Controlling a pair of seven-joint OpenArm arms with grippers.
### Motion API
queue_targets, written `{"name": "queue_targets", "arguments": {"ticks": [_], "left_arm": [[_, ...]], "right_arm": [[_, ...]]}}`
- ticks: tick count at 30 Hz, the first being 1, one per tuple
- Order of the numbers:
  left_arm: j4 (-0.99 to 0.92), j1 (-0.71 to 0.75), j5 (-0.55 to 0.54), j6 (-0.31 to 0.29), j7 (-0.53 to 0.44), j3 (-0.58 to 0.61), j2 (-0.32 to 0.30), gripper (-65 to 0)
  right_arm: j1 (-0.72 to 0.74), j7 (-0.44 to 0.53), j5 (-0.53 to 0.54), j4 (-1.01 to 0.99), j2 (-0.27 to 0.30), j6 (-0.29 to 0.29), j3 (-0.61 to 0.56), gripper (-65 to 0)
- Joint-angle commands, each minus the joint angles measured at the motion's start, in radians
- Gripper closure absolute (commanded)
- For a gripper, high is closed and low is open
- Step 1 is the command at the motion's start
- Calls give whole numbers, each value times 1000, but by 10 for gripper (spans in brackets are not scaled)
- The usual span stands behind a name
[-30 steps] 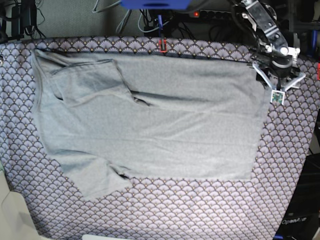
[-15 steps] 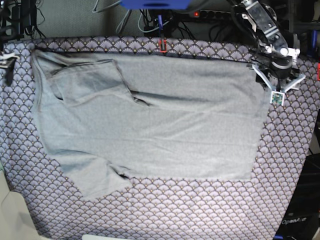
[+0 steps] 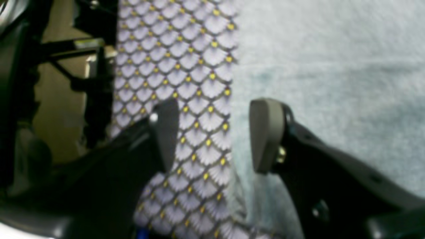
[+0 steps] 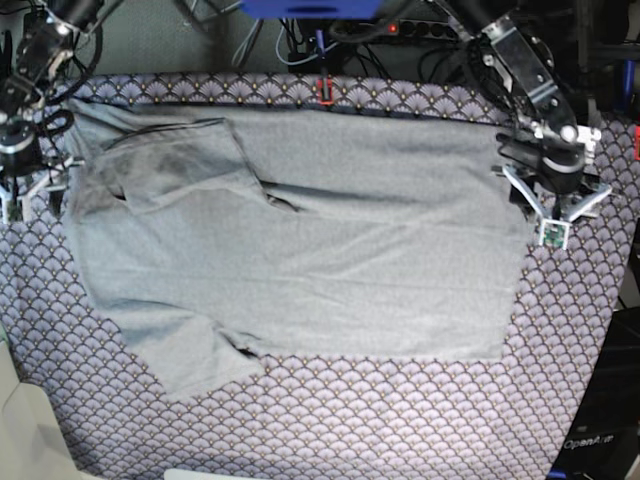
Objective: Fold the T-shirt properly
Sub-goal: 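Move both grippers down to the hem corners of the grey shirt, then lower both grippers onto the hem corners and close on the fabric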
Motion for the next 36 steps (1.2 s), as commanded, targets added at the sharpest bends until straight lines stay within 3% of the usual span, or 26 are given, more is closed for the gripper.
{"name": "queue_targets", "arguments": {"ticks": [1, 7, 13, 18, 21, 23, 32, 36], "left_arm": [[-2, -60, 7, 14, 5, 5, -7, -337], [-144, -259, 59, 16, 124, 59, -37, -337], [-290, -364, 59, 30, 137, 155, -80, -337], [-398, -456, 59, 41, 141, 157, -92, -336], [-421, -480, 56, 123, 135, 157, -92, -336], [-421, -482, 52, 148, 133, 160, -94, -336], [-411, -480, 55, 150, 133, 161, -94, -336], [-411, -479, 58, 150, 133, 161, -96, -336]], "right_arm": [[40, 23, -2, 15, 10, -7, 2, -399], [240, 23, -140, -142, -6, -7, -59, -397], [459, 24, -261, -384, -4, -7, -67, -398], [585, 23, -262, -495, -4, -7, -64, -400], [632, 14, -262, -539, -3, -7, -62, -400], [655, 0, -262, -580, -1, -7, -62, -400], [704, 10, -147, -861, 125, -7, -62, -400], [701, 52, -144, -895, 139, -7, -62, -400]]}}
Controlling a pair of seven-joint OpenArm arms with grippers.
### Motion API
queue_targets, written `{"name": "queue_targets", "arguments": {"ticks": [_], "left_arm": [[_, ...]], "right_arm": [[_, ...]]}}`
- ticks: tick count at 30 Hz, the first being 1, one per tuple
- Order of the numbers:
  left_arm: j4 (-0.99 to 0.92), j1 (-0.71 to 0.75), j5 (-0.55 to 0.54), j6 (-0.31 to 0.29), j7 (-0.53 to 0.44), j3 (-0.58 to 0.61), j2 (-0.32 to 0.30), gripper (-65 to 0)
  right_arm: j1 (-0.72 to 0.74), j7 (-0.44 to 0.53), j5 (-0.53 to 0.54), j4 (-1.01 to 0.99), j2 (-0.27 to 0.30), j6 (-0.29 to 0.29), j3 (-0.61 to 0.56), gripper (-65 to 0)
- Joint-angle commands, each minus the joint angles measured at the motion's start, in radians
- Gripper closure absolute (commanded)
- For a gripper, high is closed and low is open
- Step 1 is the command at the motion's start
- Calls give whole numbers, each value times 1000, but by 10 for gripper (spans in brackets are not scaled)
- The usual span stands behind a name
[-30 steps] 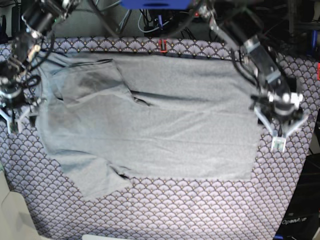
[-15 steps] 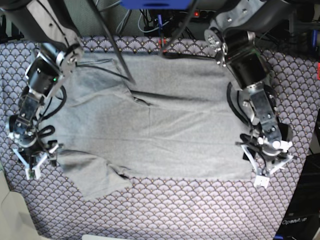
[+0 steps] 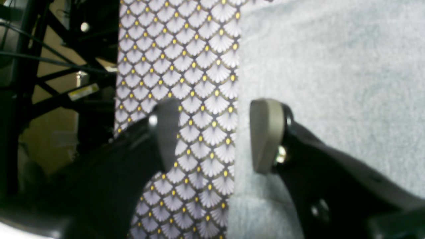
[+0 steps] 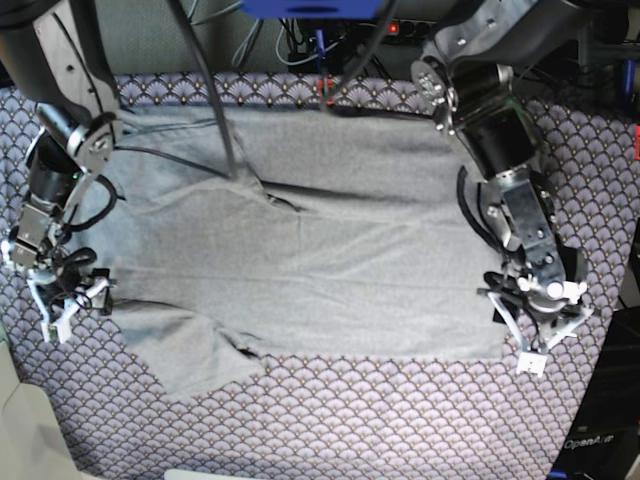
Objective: Fold the T-shirt properly
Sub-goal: 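Lower both grippers onto the hem corners and close on the fabric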
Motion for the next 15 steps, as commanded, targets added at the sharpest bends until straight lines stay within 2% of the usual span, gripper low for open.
{"name": "queue_targets", "arguments": {"ticks": [1, 12, 15], "left_arm": [[20, -26, -3, 5, -17, 5, -6, -336], [23, -24, -3, 5, -17, 3, -6, -336], [17, -24, -7, 5, -17, 5, -26, -336]], "right_arm": [[31, 35, 21, 5, 6, -1, -2, -400], [25, 38, 21, -32, -10, -1, -4, -394], [25, 38, 21, -32, -11, -1, -6, -384]]}}
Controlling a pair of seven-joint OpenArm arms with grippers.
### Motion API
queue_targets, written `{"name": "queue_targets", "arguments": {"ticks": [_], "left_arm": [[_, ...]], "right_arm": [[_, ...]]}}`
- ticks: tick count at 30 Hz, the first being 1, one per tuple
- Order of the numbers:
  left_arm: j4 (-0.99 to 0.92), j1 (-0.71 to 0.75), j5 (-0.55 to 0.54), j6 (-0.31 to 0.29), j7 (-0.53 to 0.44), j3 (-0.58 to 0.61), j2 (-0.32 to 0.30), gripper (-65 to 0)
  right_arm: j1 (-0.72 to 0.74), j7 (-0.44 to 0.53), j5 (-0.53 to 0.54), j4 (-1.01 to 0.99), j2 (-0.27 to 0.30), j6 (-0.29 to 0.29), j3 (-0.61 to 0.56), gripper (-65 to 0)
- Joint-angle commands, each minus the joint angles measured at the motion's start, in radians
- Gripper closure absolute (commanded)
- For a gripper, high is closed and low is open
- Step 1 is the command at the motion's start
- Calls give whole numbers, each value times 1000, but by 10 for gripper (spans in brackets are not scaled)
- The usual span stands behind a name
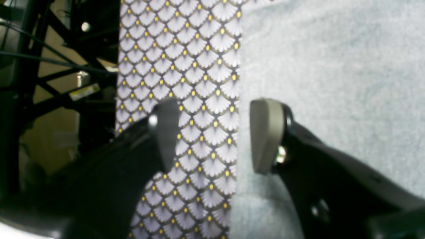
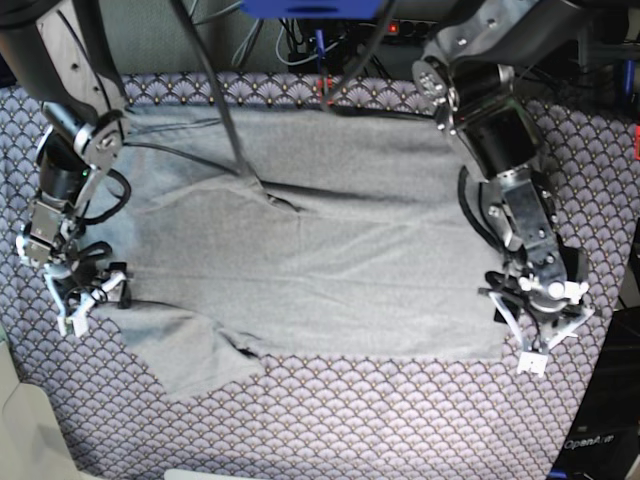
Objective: Fold the T-shirt properly
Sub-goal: 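Lower both grippers onto the hem corners and close on the fabric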
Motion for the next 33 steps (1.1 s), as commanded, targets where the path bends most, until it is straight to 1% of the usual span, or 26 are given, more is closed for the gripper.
{"name": "queue_targets", "arguments": {"ticks": [1, 6, 9, 14, 16, 19, 22, 24, 29, 33], "left_arm": [[11, -29, -3, 10, -16, 4, -18, -336], [-39, -36, -3, 19, -22, 4, -23, -336], [-69, -47, -1, 21, -77, 4, -23, -336], [-137, -53, 4, 26, -155, 2, -23, -336], [-178, -75, 4, 70, -177, 1, -24, -336], [-272, -104, -6, 165, -201, -1, -55, -336], [-330, -122, -6, 205, -237, -1, -61, -336], [-333, -122, -6, 207, -243, 1, -61, -336], [-333, -122, -4, 207, -240, -1, -57, -336], [-333, -116, -4, 207, -232, -1, -57, -336]], "right_arm": [[32, 25, 17, 15, 13, -1, -3, -369], [32, 25, 17, 15, 12, -1, -3, -256], [32, 25, 16, 15, 12, -1, -3, -202], [32, 25, 16, 15, 13, -1, -3, -194], [20, 25, 16, 15, 15, -1, -3, -191], [11, 26, 16, 18, 13, -1, -3, -189], [8, 26, 16, 18, 15, -1, -3, -187], [8, 26, 16, 20, 15, -1, -3, -172], [8, 26, 16, 20, 20, -1, -4, -88], [8, 26, 16, 20, 24, -1, -4, -64]]}}
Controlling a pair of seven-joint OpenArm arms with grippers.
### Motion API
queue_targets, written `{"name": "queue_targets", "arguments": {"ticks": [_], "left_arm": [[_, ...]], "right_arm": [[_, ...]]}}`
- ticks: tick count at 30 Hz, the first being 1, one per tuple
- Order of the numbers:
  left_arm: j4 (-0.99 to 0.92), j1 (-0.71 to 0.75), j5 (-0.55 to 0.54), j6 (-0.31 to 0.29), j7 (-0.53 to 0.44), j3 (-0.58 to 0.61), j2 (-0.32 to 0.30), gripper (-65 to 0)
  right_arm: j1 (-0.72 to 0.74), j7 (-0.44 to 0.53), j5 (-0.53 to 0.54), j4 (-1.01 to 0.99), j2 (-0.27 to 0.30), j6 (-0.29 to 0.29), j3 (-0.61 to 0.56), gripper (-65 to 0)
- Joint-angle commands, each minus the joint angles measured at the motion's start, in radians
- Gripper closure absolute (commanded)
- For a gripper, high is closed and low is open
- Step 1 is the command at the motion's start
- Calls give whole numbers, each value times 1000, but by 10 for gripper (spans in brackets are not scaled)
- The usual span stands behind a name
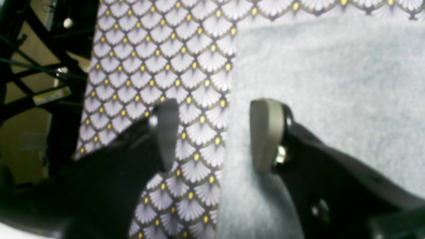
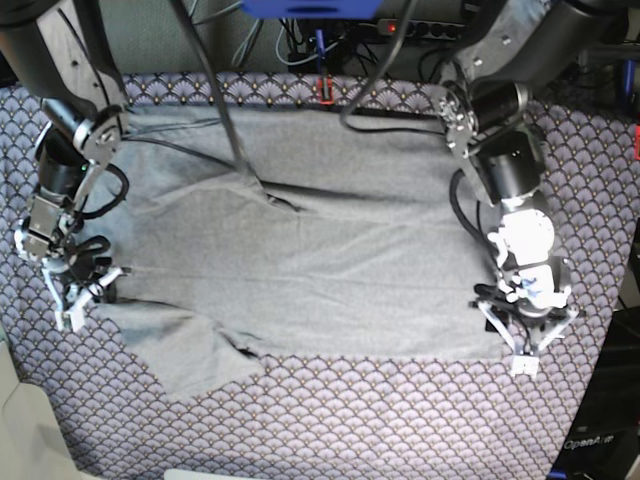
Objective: Fold the T-shirt properly
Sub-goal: 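Lower both grippers onto the hem corners and close on the fabric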
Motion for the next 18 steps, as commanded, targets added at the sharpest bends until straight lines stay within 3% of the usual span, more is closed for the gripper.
{"name": "queue_targets", "arguments": {"ticks": [1, 4, 10, 18], "left_arm": [[15, -30, -3, 8, -21, 4, -10, -336], [15, -19, -3, 7, -20, 3, -12, -336], [75, 23, -3, 2, -21, 3, -9, -336], [112, 39, -3, 4, -20, 7, -1, -335]], "right_arm": [[28, 16, 10, 16, 15, -1, -3, -52], [28, 16, 10, 17, 15, -1, -3, -4], [27, 16, 11, 80, 22, -1, 5, 0], [-21, 16, 13, 234, -40, -1, 1, 0]]}}
